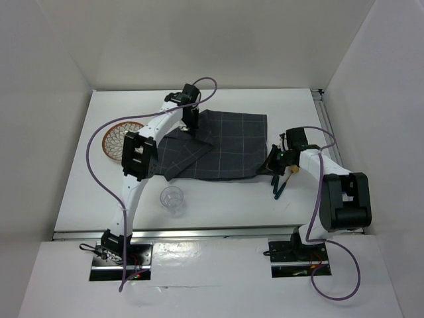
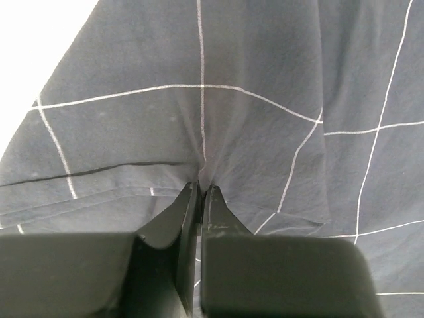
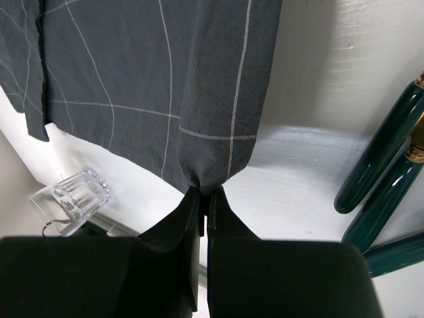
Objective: Set the dinner table for one person
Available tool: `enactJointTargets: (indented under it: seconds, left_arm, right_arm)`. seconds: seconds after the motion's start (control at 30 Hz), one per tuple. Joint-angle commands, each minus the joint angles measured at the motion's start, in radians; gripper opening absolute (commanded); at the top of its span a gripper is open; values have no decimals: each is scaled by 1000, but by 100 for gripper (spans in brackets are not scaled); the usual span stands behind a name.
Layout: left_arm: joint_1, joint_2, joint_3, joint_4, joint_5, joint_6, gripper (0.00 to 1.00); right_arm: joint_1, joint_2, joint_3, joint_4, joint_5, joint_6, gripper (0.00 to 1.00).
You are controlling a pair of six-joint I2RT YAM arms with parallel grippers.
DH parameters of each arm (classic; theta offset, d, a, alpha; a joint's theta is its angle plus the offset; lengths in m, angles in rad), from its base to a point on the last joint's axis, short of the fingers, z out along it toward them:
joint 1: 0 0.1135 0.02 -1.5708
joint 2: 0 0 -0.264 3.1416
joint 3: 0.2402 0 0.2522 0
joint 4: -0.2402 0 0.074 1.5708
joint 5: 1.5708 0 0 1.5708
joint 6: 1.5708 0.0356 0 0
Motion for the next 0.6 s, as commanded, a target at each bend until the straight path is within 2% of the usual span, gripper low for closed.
enactJointTargets:
  seconds: [0.0,0.2,0.33,0.37,0.4,0.43,0.5,0.57]
  left_arm:
    - [39,-36,65,3,4,17,0]
    - [156,-135,75,86,-46,17,0]
    - [204,-126,84,158,-65,-18,0]
    - [230,-125,98,188,-99,-61,8]
    - [242,-97,107,198,-99,-84,31]
    - [254,-87,116,208,-89,-105,46]
    - [274,-87,125,247,-43,-153,52]
    - [287,-87,125,279,-15,-153,68]
  right_arm:
    - [5,18,42,-17,15,-15,0]
    - [5,18,42,-26,15,-15,0]
    - [5,18,42,-26,15,-15,0]
    - [5,18,42,-26,15,-15,0]
    - [5,29,42,-26,15,-15,0]
    - [5,29,42,-17,6,-15,0]
    - [5,29,32,-17,6,-5,0]
    - [5,29,32,-8,6,-5,0]
